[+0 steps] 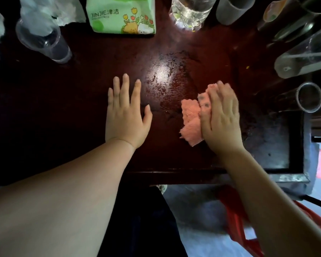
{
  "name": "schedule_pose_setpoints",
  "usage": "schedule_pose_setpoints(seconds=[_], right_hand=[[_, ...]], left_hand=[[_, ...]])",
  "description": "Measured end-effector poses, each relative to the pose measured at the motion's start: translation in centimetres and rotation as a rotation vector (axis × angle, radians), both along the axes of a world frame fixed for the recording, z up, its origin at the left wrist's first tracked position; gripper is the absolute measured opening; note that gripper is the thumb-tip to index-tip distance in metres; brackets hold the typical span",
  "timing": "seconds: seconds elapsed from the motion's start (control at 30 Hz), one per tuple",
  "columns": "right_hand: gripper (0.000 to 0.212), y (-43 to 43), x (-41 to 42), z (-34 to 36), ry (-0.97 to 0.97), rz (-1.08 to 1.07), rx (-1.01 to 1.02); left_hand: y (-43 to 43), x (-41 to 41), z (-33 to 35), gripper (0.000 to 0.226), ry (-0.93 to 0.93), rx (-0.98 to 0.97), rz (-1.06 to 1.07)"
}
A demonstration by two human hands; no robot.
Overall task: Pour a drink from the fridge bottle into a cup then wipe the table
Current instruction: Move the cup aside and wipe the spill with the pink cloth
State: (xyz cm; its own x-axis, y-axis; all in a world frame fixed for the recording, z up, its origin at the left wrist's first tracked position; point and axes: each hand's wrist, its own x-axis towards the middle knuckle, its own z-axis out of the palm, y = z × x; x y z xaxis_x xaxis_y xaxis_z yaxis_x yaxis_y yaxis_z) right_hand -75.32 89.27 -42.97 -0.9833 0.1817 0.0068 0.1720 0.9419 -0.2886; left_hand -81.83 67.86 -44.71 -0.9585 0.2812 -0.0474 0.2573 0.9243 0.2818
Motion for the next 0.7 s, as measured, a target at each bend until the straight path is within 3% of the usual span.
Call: schedule_pose_setpoints(seconds=[0.07,0.13,0.33,0.47,0.53,0.7], right_hand=[[0.051,-0.7,-0.6,-0.5,-0.013,0.089,0.034],[0.052,-2.1,-1.0,-0.9,0.023,0.038,0.048],[0.051,-7.6,-5.0,-2.0,0.068,-0.477,0.029],[0.048,-8.4,-7.5,-1.9,0.030,-0.655,-0.046],[0.047,-8.1,-6.6,-1.3,0.076,-0.553,-0.109],[0.042,-2.5,-3.0,0.0,0.065,0.394,0.088]], left_hand=[[0.0,-0.1,0.0,0.062,0.004,-0.002,0.000],[0.0,0.0,-0.1,0.063,0.006,-0.004,-0.004],[0.1,-0.1,-0.2,0.064,0.020,0.015,0.006],[0.1,-0.1,-0.2,0.064,0.010,0.030,0.019],[0.0,-0.1,-0.2,0.064,0.016,0.026,0.015],[0.1,-0.1,-0.2,0.064,0.019,0.029,0.007]])
